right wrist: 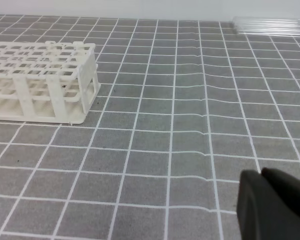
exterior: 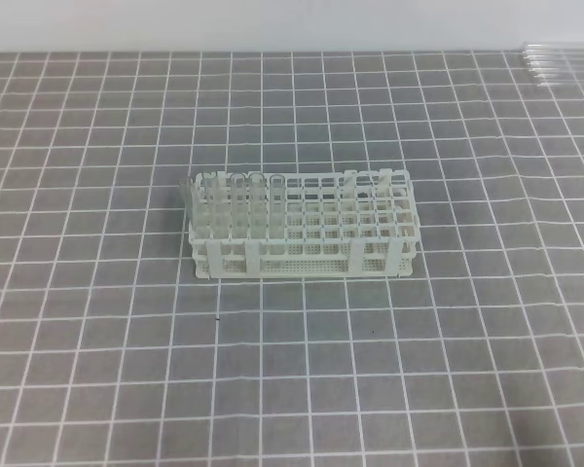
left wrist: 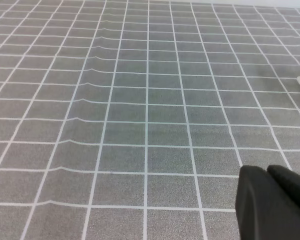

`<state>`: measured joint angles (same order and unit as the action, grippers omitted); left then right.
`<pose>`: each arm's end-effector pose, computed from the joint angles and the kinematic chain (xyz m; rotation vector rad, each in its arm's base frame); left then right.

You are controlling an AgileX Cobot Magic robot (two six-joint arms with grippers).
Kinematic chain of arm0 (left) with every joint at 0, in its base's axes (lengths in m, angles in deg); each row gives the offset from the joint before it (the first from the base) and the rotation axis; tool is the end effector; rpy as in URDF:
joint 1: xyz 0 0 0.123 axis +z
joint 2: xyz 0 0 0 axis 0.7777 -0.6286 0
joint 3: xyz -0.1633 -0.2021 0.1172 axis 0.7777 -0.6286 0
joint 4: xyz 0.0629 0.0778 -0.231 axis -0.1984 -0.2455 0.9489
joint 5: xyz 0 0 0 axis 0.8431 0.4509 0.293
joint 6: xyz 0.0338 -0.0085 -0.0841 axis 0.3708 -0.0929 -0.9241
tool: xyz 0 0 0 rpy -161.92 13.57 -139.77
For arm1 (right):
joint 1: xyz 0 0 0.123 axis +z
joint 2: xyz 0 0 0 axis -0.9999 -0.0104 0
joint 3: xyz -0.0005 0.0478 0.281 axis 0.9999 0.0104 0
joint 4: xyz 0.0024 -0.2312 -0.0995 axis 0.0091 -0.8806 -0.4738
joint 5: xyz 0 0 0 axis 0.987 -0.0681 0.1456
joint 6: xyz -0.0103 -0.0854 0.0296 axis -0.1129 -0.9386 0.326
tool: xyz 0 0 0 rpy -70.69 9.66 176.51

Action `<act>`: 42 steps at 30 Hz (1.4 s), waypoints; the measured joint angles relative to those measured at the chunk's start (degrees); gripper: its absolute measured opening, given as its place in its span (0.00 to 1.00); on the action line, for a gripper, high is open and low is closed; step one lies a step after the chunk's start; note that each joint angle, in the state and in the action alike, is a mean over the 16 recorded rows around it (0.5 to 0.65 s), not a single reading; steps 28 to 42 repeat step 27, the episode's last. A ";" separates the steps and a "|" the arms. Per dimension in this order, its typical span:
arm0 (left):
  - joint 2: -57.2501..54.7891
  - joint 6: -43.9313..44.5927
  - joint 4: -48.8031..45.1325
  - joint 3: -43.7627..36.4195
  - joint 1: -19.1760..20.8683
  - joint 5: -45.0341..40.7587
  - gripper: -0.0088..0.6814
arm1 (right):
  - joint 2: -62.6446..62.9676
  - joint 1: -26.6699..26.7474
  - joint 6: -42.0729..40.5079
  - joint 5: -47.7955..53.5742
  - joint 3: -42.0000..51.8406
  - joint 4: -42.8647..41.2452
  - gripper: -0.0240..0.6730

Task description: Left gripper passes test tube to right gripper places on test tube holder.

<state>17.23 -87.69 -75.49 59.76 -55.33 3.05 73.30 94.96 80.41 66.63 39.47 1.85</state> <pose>0.0533 -0.0003 0.1824 -0.0079 1.8040 -0.0519 0.0523 0.0108 0.1837 -0.0925 1.7955 0.1582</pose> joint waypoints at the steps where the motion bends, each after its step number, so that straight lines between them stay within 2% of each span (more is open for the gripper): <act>1: 0.00 0.00 0.00 0.00 0.00 0.00 0.01 | 0.00 0.00 0.00 0.00 0.00 0.00 0.02; 42: 0.66 0.14 0.00 -0.23 -0.02 0.21 0.01 | -0.13 0.00 0.00 0.00 0.00 0.00 0.02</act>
